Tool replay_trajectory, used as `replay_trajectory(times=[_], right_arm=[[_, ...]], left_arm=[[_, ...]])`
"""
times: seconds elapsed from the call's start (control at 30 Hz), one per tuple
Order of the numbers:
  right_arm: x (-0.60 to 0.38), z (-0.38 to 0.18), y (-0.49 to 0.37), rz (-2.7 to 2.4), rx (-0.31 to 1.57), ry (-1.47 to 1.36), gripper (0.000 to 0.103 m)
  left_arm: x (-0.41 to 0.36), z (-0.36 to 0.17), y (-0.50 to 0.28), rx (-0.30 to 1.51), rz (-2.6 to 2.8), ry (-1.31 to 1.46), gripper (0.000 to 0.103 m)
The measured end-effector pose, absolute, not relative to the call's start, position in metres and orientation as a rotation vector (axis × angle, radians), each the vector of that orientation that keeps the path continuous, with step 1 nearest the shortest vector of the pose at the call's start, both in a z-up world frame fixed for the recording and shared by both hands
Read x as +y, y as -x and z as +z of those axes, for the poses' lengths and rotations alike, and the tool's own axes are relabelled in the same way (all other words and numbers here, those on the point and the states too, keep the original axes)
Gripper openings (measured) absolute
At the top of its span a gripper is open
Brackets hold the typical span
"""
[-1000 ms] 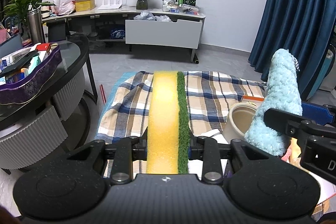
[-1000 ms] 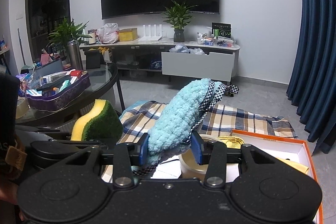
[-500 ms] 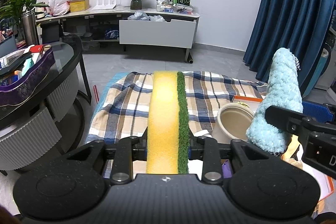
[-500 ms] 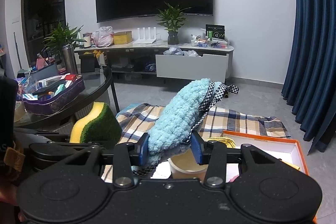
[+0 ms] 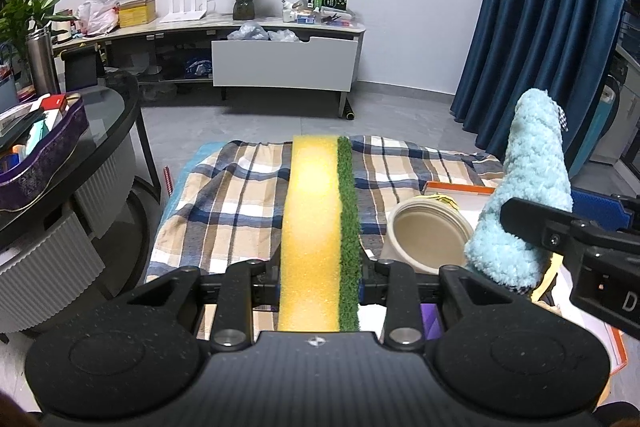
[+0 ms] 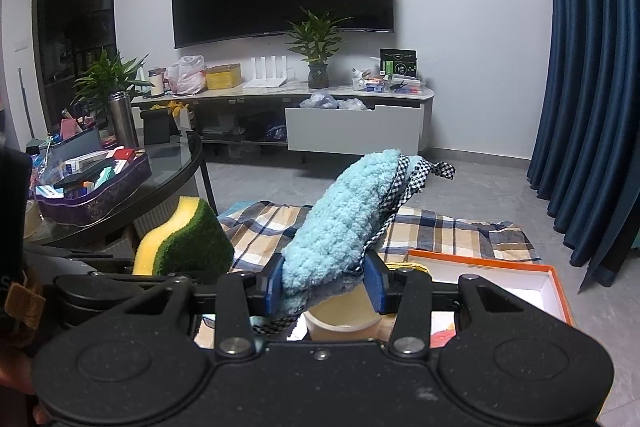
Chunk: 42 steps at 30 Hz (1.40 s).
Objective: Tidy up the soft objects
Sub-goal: 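Carry the sponge and light blue cloth over the orange-rimmed box with both tools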
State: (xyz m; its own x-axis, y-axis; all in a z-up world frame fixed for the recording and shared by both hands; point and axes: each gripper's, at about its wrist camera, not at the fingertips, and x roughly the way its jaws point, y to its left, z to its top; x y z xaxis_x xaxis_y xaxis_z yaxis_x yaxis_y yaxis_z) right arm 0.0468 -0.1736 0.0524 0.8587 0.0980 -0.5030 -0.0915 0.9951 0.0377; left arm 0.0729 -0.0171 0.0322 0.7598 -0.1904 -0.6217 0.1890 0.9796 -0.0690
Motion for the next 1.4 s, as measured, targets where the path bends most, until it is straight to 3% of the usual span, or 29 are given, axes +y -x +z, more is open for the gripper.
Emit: replay_trajectory(times=[1.4], right_arm=[[-0.256,0.058,-0.024,-0.068,0.482,-0.088,0.052]], left_arm=[[-0.071,0.043,-0.067,0.65,-0.354,-0.046,0.031]])
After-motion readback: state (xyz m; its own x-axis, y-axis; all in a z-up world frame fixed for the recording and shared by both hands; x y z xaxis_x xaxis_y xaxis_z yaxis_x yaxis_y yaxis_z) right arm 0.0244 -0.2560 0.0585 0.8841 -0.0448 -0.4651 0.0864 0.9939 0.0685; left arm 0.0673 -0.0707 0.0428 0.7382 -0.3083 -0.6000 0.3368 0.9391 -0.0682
